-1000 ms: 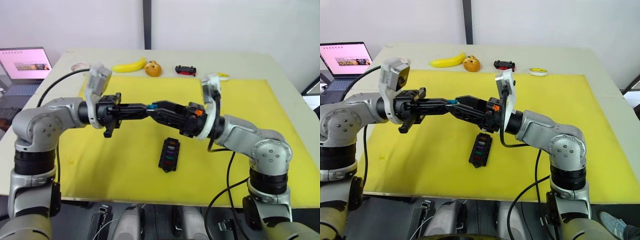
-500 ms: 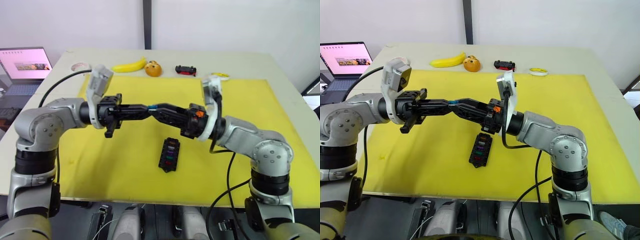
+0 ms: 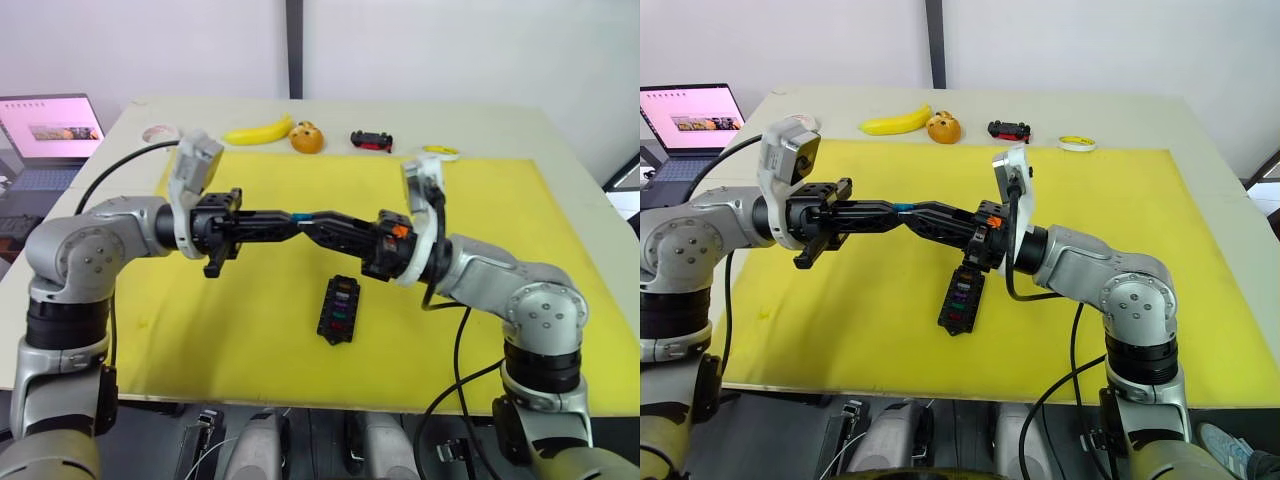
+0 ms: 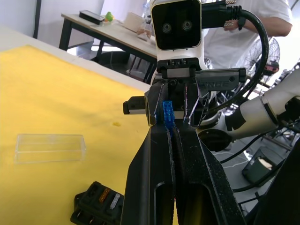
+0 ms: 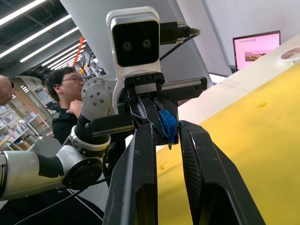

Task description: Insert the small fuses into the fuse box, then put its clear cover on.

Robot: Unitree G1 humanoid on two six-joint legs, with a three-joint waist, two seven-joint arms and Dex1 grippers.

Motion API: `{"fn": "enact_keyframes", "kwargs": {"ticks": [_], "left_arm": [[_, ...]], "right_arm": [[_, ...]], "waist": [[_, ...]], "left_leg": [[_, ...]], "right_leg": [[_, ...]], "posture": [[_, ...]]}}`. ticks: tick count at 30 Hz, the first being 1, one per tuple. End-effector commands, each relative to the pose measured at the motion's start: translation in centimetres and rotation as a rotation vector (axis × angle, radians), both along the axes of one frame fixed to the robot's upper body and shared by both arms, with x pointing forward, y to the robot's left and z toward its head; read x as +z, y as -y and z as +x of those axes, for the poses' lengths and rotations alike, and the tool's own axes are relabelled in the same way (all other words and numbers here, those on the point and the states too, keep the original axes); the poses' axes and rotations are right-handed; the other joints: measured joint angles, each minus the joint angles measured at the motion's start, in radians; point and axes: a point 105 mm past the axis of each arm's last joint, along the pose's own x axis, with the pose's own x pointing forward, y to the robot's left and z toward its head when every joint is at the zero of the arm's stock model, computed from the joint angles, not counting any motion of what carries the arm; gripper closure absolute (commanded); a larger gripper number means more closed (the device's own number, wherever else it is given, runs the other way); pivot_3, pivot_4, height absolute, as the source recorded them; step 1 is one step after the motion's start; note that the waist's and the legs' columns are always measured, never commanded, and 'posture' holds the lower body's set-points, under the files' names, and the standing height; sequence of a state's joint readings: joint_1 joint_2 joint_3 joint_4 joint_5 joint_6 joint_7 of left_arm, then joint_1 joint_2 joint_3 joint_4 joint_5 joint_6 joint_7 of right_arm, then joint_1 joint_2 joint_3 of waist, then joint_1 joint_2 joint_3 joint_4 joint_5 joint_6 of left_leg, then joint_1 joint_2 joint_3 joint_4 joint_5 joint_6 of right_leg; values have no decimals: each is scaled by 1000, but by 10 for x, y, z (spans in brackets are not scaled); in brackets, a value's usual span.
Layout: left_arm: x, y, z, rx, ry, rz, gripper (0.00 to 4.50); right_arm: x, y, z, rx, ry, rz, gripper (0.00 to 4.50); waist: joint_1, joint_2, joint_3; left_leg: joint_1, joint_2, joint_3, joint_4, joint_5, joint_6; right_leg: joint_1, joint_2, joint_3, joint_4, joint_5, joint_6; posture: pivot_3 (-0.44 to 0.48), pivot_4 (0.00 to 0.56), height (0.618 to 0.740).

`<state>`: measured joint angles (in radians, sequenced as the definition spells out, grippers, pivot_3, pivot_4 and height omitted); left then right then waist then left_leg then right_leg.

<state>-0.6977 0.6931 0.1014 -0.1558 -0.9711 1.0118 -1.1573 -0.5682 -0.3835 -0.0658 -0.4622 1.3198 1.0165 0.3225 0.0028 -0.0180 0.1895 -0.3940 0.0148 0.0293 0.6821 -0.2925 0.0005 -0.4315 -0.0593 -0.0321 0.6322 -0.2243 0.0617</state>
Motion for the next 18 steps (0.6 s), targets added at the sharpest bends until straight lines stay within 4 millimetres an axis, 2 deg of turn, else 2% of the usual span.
{"fn": "enact_keyframes", "kwargs": {"ticks": [1, 2, 5, 18], "left_arm": [[4, 0, -2, 6, 40, 11, 4500], [5, -1, -2, 6, 41, 10, 4500], [5, -1, -2, 10, 44, 10, 4500], [4, 0, -3, 1, 47, 13, 4500]], "right_arm": [[16, 0, -10, 37, 54, 54, 3222], [14, -1, -9, 24, 55, 43, 2867], [13, -1, -9, 25, 49, 38, 1404], [13, -1, -11, 42, 28, 48, 1404]], "waist": [[0, 0, 0], [0, 0, 0], [0, 0, 0], [0, 0, 0]], "left_leg": [[0, 0, 0, 0, 0, 0], [0, 0, 0, 0, 0, 0], [0, 0, 0, 0, 0, 0], [0, 0, 0, 0, 0, 0]], "right_leg": [[0, 0, 0, 0, 0, 0], [0, 0, 0, 0, 0, 0], [0, 0, 0, 0, 0, 0], [0, 0, 0, 0, 0, 0]], "posture": [[0, 150, 737], [0, 150, 737], [0, 150, 737], [0, 150, 737]]}}
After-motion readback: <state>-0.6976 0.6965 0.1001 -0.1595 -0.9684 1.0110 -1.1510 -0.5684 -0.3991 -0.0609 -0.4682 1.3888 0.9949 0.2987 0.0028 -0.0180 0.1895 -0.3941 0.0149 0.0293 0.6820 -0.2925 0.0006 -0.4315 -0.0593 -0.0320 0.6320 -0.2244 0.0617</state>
